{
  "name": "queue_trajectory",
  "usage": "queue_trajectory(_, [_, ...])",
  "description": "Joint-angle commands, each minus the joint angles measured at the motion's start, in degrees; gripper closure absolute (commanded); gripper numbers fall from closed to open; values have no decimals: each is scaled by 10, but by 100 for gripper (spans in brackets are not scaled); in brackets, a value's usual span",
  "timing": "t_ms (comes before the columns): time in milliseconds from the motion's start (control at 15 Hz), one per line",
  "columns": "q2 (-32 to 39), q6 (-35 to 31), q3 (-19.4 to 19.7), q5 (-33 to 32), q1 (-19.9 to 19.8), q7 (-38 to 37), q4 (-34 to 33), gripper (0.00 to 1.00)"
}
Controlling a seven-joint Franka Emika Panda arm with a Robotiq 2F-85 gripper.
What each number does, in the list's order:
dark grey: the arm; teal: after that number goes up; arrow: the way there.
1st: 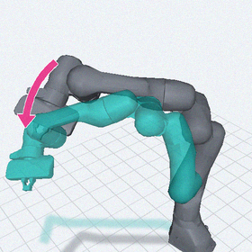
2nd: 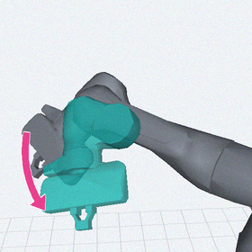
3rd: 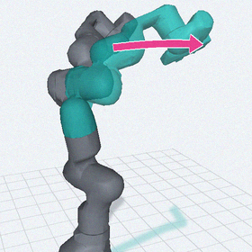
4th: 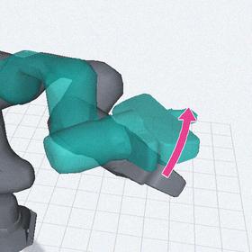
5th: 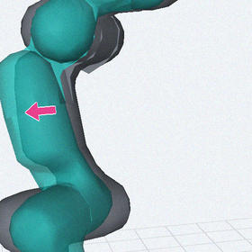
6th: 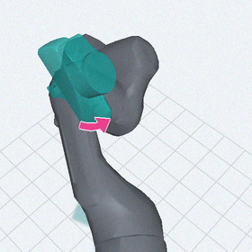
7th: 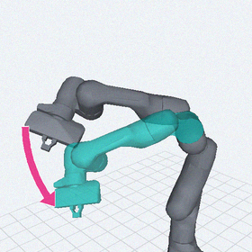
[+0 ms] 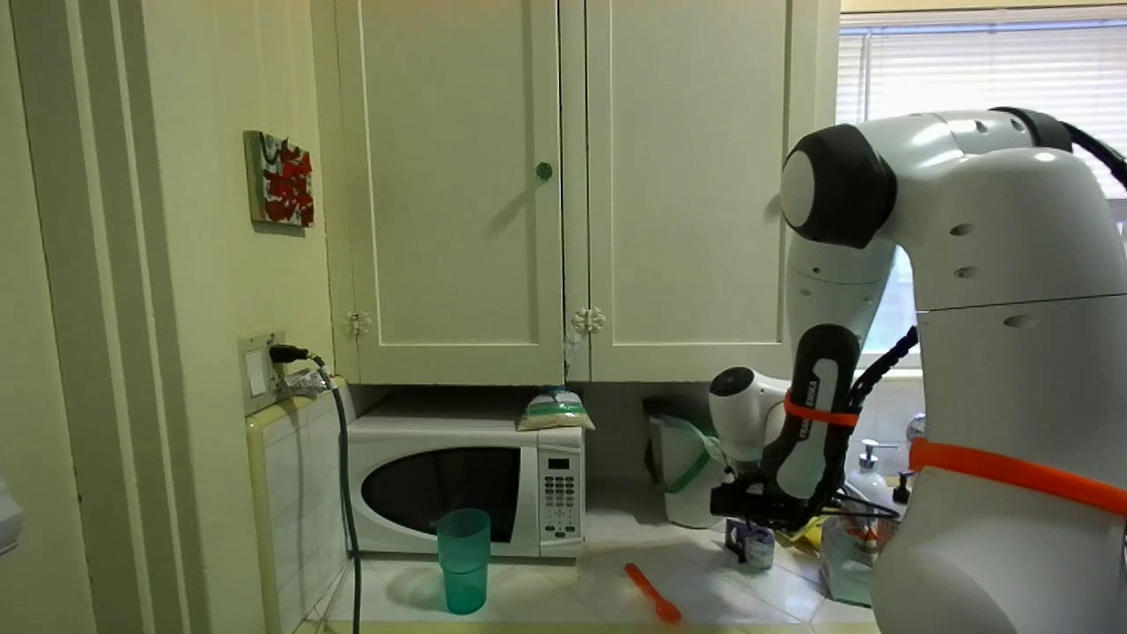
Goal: Move the tape and orange spoon to the right then move the bin forwards.
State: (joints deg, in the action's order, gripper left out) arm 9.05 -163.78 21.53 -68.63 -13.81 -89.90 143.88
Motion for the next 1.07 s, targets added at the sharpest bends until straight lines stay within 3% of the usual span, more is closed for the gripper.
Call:
queue_trajectory(0, [-91,21,1,-85,20,-50,51,1])
queue_trajectory(267, [-115,2,-37,-77,45,-33,56,0])
queue_trajectory(533, [-90,-4,-80,-65,79,-19,31,0])
queue_trajectory(1000, [-55,-11,-135,2,117,94,15,0])
